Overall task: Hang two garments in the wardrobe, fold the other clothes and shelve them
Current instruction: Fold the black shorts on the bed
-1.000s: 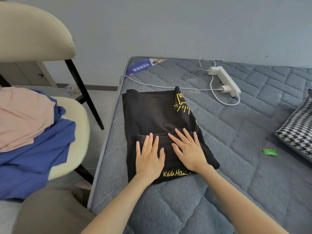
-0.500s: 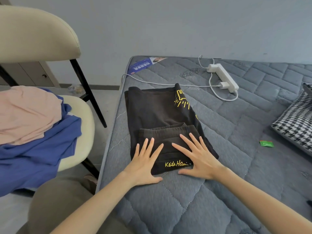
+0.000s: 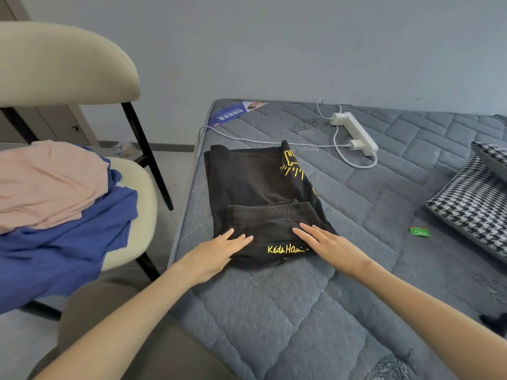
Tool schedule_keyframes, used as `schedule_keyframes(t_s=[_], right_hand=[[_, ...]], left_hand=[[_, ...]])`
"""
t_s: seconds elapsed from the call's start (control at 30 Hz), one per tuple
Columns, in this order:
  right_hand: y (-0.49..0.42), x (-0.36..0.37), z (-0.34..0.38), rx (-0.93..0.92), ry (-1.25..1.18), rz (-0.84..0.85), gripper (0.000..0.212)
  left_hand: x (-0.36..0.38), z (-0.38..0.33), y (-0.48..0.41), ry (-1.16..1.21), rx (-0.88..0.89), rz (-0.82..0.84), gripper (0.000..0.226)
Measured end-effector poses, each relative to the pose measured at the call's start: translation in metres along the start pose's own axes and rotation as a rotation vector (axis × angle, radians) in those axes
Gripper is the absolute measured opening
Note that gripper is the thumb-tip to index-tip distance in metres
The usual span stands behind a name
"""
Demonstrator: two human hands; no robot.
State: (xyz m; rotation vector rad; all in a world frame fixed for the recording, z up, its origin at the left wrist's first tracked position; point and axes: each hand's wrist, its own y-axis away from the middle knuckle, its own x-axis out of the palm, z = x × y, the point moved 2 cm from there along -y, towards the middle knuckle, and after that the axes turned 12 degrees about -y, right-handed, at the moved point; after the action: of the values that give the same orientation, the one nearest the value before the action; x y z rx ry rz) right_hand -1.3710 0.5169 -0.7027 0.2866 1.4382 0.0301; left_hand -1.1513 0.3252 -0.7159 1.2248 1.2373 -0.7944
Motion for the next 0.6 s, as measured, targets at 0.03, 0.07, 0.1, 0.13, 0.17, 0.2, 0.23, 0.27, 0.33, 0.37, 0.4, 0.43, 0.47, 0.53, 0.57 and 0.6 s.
schedule_keyframes(t_s=[0.03, 0.07, 0.1, 0.13, 0.17, 0.2, 0.23, 0.27, 0.33, 0.37, 0.4, 0.43, 0.47, 0.53, 0.57, 0.6], right_hand=[[0.001, -0.005, 0.0, 0.017, -0.028, -0.018, 0.09], [0.003, -0.011, 0.001, 0.035, -0.058, -0.043, 0.088], [0.004, -0.016, 0.002, 0.05, -0.089, -0.079, 0.084], [0.006, -0.021, 0.004, 0.056, -0.121, -0.123, 0.079], [0.009, -0.026, 0.006, 0.054, -0.149, -0.173, 0.071], [0.011, -0.03, 0.01, 0.048, -0.172, -0.226, 0.062], [0.013, -0.035, 0.014, 0.037, -0.199, -0.282, 0.052], [0.015, -0.04, 0.018, 0.026, -0.231, -0.337, 0.043], [0.018, -0.051, 0.024, 0.05, -0.281, -0.374, 0.033], [0.019, -0.056, 0.026, 0.087, -0.298, -0.343, 0.032], [0.02, -0.06, 0.027, 0.127, -0.315, -0.299, 0.033], [0.02, -0.065, 0.029, 0.155, -0.344, -0.266, 0.033], [0.021, -0.069, 0.031, 0.169, -0.406, -0.253, 0.032], [0.018, -0.077, 0.036, 0.162, -0.64, -0.208, 0.027], [0.015, -0.079, 0.038, 0.152, -0.757, -0.164, 0.025], [0.011, -0.082, 0.039, 0.153, -0.841, -0.115, 0.024]], left_hand=[[-0.005, 0.0, 0.003, 0.051, -0.023, -0.015, 0.068], [-0.01, 0.0, 0.006, 0.103, -0.045, -0.038, 0.064], [-0.016, 0.001, 0.009, 0.165, -0.059, -0.078, 0.059], [-0.022, 0.002, 0.012, 0.237, -0.067, -0.141, 0.055], [-0.028, 0.003, 0.016, 0.309, -0.077, -0.216, 0.049], [-0.035, 0.004, 0.019, 0.373, -0.093, -0.287, 0.043], [-0.04, 0.004, 0.023, 0.429, -0.111, -0.345, 0.037], [-0.044, 0.005, 0.027, 0.482, -0.127, -0.391, 0.03], [-0.05, 0.007, 0.032, 0.578, -0.144, -0.441, 0.021], [-0.051, 0.008, 0.034, 0.618, -0.153, -0.442, 0.02], [-0.052, 0.008, 0.036, 0.653, -0.166, -0.435, 0.021], [-0.051, 0.008, 0.037, 0.691, -0.18, -0.429, 0.022], [-0.051, 0.007, 0.039, 0.732, -0.2, -0.43, 0.022], [-0.048, 0.008, 0.042, 0.822, -0.284, -0.457, 0.022], [-0.046, 0.009, 0.043, 0.876, -0.342, -0.466, 0.021], [-0.044, 0.01, 0.044, 0.944, -0.402, -0.45, 0.02]])
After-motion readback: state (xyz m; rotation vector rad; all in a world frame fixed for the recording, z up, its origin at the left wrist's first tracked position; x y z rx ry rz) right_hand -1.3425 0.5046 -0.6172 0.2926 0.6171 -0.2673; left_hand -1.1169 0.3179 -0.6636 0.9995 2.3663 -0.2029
